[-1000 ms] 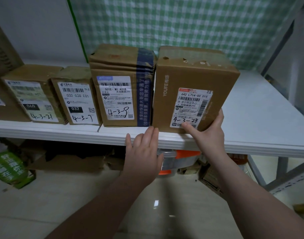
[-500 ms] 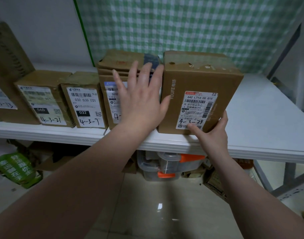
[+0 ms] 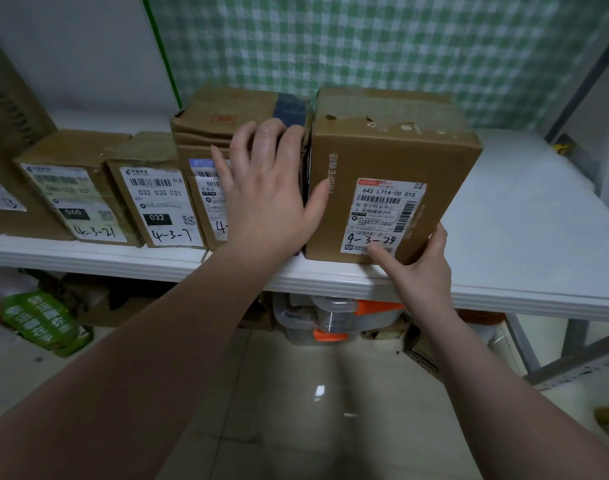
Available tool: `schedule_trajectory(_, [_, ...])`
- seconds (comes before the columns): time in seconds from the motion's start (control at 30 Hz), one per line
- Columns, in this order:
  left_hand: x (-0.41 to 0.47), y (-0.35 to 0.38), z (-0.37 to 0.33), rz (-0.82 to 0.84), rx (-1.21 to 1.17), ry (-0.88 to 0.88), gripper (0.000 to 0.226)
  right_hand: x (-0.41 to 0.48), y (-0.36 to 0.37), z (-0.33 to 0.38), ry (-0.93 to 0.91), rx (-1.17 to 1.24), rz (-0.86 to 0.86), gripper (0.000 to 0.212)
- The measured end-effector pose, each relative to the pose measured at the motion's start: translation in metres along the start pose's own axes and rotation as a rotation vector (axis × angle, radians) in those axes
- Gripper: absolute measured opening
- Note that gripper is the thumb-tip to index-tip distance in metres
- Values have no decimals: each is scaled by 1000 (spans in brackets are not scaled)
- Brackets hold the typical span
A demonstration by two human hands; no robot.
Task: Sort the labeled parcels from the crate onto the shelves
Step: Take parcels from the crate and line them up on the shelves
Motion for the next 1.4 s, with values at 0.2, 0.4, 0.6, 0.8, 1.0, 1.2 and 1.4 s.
schedule_trajectory(0.2, [14,-46,-18,141,-65,-52,54,-20,-33,38,238,-171,129,86])
schedule_trajectory(0.4, [24,-129,-18,510,-207,-323,11,-58,-73,124,343,-280,202,22])
schedule_trajectory(0.6, [12,-257,-11,627,-271,-534,11,-118,-79,245,334,-177,318,17])
schedule_trajectory(0.8, [-21,-373,37,481,-240,-858,10,-182,-52,334,238,-167,494,20])
schedule_trajectory(1.0, [-96,-448,98,338,-489,-1174,19,-260,-9,392,123,-177,584,33])
schedule_trajectory(1.2, [-210,-554,194,351,-685,-1473,25,-387,79,433,155,-145,681,36])
schedule_trajectory(1.4, [-311,-701,306,105,-540,-1670,25,-546,200,484,112,-152,981,30])
Point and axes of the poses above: each hand's wrist, its own x-axis towards the middle knuckle, its own y-axis out of the palm, z = x × y, the point moved 4 cm from there along x, towards the middle knuckle, and after that the axes turned 1 degree about y, right-handed, at the moved point
